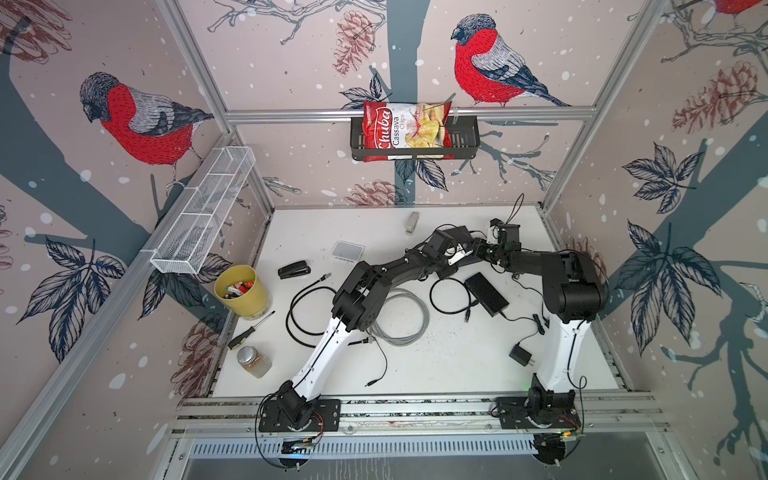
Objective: Insert the plug into the switch port
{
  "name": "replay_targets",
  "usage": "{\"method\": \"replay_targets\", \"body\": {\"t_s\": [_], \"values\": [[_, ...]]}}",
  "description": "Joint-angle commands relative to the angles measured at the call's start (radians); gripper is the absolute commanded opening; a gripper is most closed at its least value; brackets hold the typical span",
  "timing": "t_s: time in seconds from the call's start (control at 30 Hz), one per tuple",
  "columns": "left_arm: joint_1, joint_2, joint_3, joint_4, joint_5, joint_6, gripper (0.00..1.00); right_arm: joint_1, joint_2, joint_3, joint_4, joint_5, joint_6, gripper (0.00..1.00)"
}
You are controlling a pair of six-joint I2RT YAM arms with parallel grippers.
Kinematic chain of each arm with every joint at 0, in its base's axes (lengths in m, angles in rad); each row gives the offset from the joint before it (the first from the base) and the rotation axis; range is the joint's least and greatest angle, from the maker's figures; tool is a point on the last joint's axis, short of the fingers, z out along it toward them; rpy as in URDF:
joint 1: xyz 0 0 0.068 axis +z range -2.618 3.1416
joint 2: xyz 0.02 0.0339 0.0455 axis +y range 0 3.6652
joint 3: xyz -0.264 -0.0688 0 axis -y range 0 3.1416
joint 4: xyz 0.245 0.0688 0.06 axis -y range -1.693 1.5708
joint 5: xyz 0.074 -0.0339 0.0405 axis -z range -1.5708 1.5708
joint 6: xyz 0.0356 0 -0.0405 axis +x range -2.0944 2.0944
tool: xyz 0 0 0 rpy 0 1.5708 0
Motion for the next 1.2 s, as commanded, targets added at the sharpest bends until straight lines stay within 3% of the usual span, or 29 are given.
{"method": "replay_targets", "body": {"t_s": [0.0, 0.2, 0.37, 0.5, 0.63, 0.97, 1.17], "values": [[-0.004, 0.027, 0.022, 0.253, 0.039, 0.004, 0.02, 0.068, 0.004, -0.013, -0.372, -0.398, 0.112, 0.54], [0.015, -0.025, -0.068, 0.299, 0.031, -0.024, 0.11, -0.008, 0.002, 0.014, -0.385, -0.323, 0.135, 0.57], [0.035, -0.085, -0.152, 0.239, 0.066, 0.014, 0.22, -0.041, 0.007, 0.039, -0.408, -0.239, 0.15, 0.59], [0.056, -0.099, -0.139, 0.105, 0.117, 0.068, 0.31, -0.058, 0.014, 0.059, -0.427, -0.194, 0.148, 0.6], [0.067, -0.115, -0.162, 0.059, 0.097, 0.104, 0.37, -0.057, 0.013, 0.072, -0.444, -0.164, 0.139, 0.61], [0.088, -0.147, -0.202, -0.007, 0.107, 0.189, 0.42, -0.046, 0.017, 0.084, -0.455, -0.174, 0.111, 0.62], [0.086, -0.09, -0.129, -0.036, 0.134, 0.183, 0.29, -0.021, 0.021, 0.097, -0.48, -0.178, 0.076, 0.62]]}}
